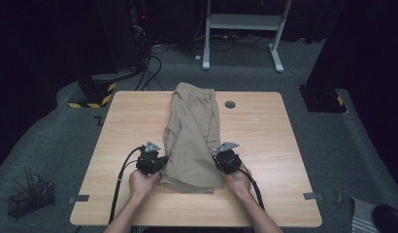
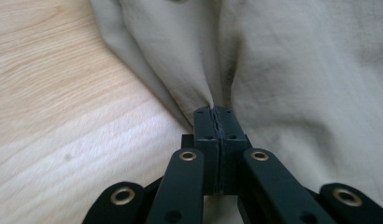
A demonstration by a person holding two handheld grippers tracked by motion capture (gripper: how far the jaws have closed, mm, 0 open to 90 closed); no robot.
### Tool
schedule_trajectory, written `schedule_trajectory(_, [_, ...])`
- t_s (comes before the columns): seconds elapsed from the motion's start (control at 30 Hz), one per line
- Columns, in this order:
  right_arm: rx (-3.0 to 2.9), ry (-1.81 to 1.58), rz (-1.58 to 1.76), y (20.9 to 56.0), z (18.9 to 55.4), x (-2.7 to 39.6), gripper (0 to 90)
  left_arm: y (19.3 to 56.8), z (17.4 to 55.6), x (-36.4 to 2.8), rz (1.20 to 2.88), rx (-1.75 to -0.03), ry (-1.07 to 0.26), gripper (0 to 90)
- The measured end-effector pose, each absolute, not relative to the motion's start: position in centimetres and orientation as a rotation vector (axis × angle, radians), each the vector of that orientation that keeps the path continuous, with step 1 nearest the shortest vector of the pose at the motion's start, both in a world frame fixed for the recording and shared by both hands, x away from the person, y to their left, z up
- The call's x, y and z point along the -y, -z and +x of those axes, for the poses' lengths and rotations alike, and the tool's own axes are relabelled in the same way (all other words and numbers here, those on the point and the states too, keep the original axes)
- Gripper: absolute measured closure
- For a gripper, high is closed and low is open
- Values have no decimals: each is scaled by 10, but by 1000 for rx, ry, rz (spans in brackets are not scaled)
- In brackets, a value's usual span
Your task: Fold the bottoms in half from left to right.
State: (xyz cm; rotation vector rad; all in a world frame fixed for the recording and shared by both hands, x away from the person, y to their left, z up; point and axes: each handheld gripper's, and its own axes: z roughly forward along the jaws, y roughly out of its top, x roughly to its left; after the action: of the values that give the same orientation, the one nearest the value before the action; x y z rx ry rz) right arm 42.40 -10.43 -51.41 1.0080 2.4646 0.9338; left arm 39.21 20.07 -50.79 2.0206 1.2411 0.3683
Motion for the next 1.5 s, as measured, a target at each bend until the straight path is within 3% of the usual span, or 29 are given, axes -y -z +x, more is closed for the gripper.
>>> schedule_trajectory(0.17, [-2477, -909, 1008, 511, 412, 123, 900, 505, 375, -221, 1983, -1271, -347, 884])
schedule_trajectory(0.3, [-2423, -984, 1034, 501, 410, 129, 887, 501, 378, -217, 1941, -1266, -370, 696])
schedule_trajectory(0.4, [-2383, -1040, 1058, 495, 417, 122, 779, 501, 388, -206, 1937, -1276, -401, 555])
schedule_trajectory(0.6, [-2369, -1087, 1150, 502, 433, 96, 609, 517, 399, -192, 2005, -1305, -423, 524])
schedule_trajectory(0.7, [-2368, -1094, 1171, 508, 436, 87, 565, 518, 396, -190, 2015, -1294, -462, 504])
schedule_trajectory(0.8, [-2410, -1048, 1174, 515, 439, 81, 617, 518, 395, -190, 2029, -1284, -477, 480])
schedule_trajectory(0.93, [-2428, -993, 1096, 515, 436, 80, 861, 519, 395, -191, 2027, -1283, -484, 455])
schedule_trajectory(0.97, [-2424, -991, 1089, 514, 436, 81, 876, 519, 395, -191, 2028, -1283, -487, 450])
schedule_trajectory(1.23, [-2278, -1032, 1101, 489, 428, 116, 885, 520, 392, -195, 2026, -1284, -503, 435])
schedule_trajectory(1.37, [-2284, -941, 1173, 500, 436, 132, 878, 519, 392, -196, 2018, -1297, -494, 433])
schedule_trajectory(1.5, [-2282, -955, 1239, 510, 436, 136, 717, 518, 390, -200, 1994, -1319, -460, 479])
